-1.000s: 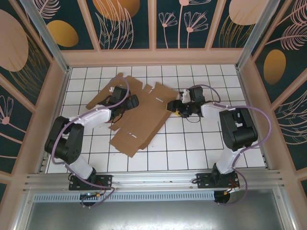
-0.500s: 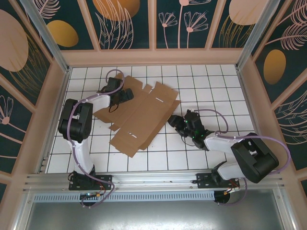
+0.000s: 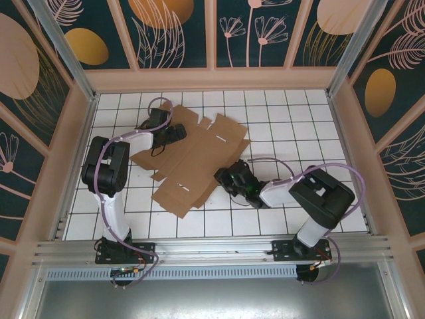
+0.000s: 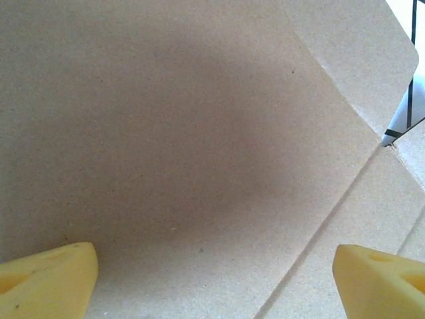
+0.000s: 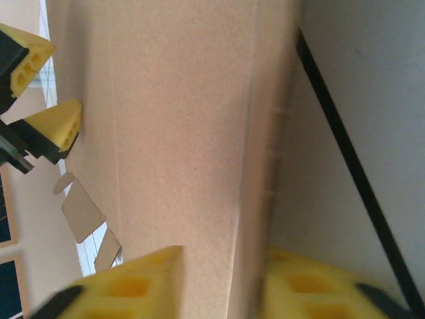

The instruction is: Fold the paper box

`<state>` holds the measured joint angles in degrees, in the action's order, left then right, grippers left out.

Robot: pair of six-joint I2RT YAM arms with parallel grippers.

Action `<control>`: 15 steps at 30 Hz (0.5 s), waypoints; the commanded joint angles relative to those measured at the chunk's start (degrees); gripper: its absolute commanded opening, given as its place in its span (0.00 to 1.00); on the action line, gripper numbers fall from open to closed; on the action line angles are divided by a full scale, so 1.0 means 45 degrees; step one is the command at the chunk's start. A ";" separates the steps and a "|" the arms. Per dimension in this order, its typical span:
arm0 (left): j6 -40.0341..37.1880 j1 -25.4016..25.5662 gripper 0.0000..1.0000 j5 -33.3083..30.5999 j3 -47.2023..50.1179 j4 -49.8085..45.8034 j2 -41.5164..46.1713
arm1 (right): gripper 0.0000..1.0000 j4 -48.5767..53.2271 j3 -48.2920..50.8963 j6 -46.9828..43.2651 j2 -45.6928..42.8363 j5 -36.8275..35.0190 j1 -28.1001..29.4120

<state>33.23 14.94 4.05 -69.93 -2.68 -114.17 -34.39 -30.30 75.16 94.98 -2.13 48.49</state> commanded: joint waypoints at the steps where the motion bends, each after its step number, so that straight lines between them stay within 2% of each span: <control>1: 0.0267 0.0017 0.91 0.0375 0.0713 0.0031 0.0074 | 0.15 0.0110 -0.0540 -0.0195 0.0196 -0.0520 -0.0147; 3: 0.0438 0.0005 0.91 0.0637 0.1405 0.0282 0.0500 | 0.08 0.0863 -0.0523 -0.0979 -0.0006 -0.0375 -0.0513; 9: 0.1587 0.0054 0.91 0.2185 0.4679 0.1681 0.2483 | 0.11 0.3012 -0.0432 -0.4014 -0.1063 0.1372 -0.2825; 12: 0.2504 0.0289 0.91 0.2672 0.6188 0.2469 0.3426 | 0.08 0.4333 -0.1288 -0.5895 -0.0884 0.2565 -0.3729; 15: 0.3141 0.0813 0.91 0.2840 0.7021 0.2989 0.4209 | 0.08 0.5089 -0.2313 -0.7378 -0.0202 0.3620 -0.4856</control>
<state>41.47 16.53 12.67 -43.09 12.05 -96.42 -17.61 -36.36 52.45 92.25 8.86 29.93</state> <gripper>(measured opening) 0.913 0.082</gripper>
